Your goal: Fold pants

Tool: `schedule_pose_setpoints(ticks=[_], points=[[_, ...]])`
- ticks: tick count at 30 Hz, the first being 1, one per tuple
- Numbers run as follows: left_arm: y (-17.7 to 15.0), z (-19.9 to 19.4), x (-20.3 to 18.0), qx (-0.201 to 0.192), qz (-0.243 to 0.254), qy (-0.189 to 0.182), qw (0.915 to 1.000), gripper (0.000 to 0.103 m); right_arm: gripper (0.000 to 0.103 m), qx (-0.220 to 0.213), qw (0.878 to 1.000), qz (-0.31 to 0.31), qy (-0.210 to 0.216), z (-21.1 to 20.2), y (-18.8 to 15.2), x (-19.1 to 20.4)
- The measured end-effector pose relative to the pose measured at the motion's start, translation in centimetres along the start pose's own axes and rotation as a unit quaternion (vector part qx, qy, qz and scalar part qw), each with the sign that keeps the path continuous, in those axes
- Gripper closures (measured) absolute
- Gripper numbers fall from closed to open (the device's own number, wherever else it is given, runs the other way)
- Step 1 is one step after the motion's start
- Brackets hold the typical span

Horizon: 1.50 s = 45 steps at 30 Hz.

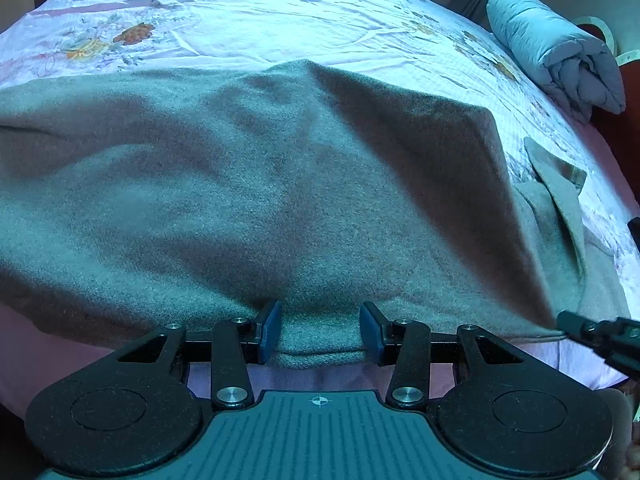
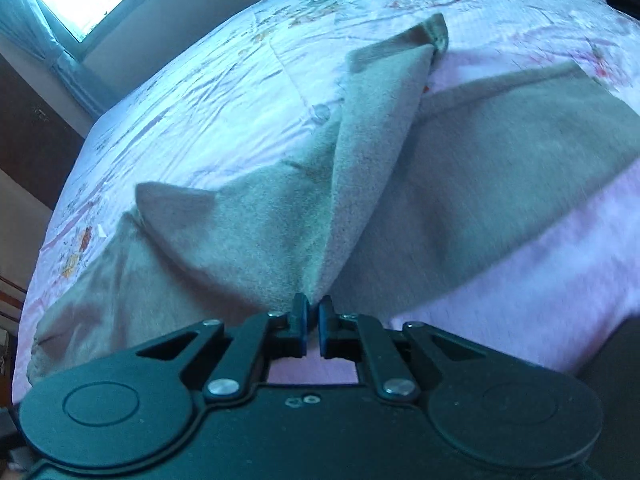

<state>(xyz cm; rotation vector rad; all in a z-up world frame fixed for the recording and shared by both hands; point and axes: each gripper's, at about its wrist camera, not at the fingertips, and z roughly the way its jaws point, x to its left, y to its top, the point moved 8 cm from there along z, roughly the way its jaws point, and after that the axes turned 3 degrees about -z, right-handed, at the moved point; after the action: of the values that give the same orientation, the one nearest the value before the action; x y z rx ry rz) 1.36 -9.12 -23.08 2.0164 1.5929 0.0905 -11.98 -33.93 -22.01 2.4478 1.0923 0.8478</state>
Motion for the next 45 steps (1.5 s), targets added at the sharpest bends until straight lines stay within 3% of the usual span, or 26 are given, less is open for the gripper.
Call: schedule_pose_setpoints(ticks=[6, 8, 14, 19, 24, 28, 33, 36, 38, 39, 40, 41, 44, 45], points=[[0.2, -0.8, -0.5, -0.007, 0.003, -0.001, 1.0, 0.058, 0.101, 0.014, 1.0, -0.003, -0.021, 2.3, -0.1, -0.7], [0.1, -1.0, -1.5, -0.008, 0.012, -0.01, 0.9998, 0.058, 0.086, 0.001, 1.0, -0.009, -0.017, 1.6, 0.5, -0.3], [-0.3, -0.5, -6.5, 0.006, 0.057, -0.043, 0.9974, 0.058, 0.086, -0.017, 0.999, -0.032, -0.018, 0.4, 2.8, -0.6], [-0.6, 1.0, -9.3, 0.016, 0.079, -0.044, 0.9957, 0.058, 0.083, -0.025, 0.999, -0.026, -0.038, 0.7, 5.0, -2.6], [-0.7, 2.0, -10.1, 0.025, 0.074, -0.041, 0.9961, 0.058, 0.08, -0.046, 0.996, -0.052, -0.062, 1.5, 9.4, -2.9], [-0.7, 2.5, -10.0, 0.029, 0.075, -0.041, 0.9959, 0.058, 0.08, -0.023, 0.994, -0.076, -0.069, 3.8, 11.7, -2.3], [-0.7, 2.8, -9.9, 0.031, 0.072, -0.043, 0.996, 0.058, 0.08, 0.001, 0.991, -0.093, -0.096, 5.5, 11.3, -1.8], [-0.6, 3.0, -10.1, 0.033, 0.073, -0.043, 0.9959, 0.058, 0.072, 0.014, 0.985, -0.112, -0.133, 5.9, 10.6, -1.9], [-0.5, 3.0, -10.2, 0.033, 0.075, -0.042, 0.9958, 0.058, 0.06, 0.025, 0.981, -0.125, -0.144, 6.2, 9.9, -1.9], [-0.5, 3.1, -10.2, 0.033, 0.076, -0.042, 0.9957, 0.058, 0.061, 0.027, 0.979, -0.132, -0.151, 6.3, 9.5, -2.1], [-0.5, 3.1, -10.2, 0.032, 0.076, -0.042, 0.9957, 0.058, 0.068, 0.027, 0.978, -0.138, -0.155, 6.3, 9.3, -2.2], [-0.5, 3.1, -10.1, 0.032, 0.074, -0.044, 0.9957, 0.058, 0.086, 0.023, 0.978, -0.14, -0.153, 6.3, 9.1, -2.4], [-0.4, 3.0, -9.9, 0.032, 0.072, -0.047, 0.9957, 0.058, 0.1, 0.011, 0.983, -0.117, -0.14, 5.4, 9.2, -3.6], [-0.4, 3.0, -9.9, 0.032, 0.071, -0.048, 0.9958, 0.058, 0.1, 0.005, 0.986, -0.104, -0.134, 5.0, 9.3, -4.0]])
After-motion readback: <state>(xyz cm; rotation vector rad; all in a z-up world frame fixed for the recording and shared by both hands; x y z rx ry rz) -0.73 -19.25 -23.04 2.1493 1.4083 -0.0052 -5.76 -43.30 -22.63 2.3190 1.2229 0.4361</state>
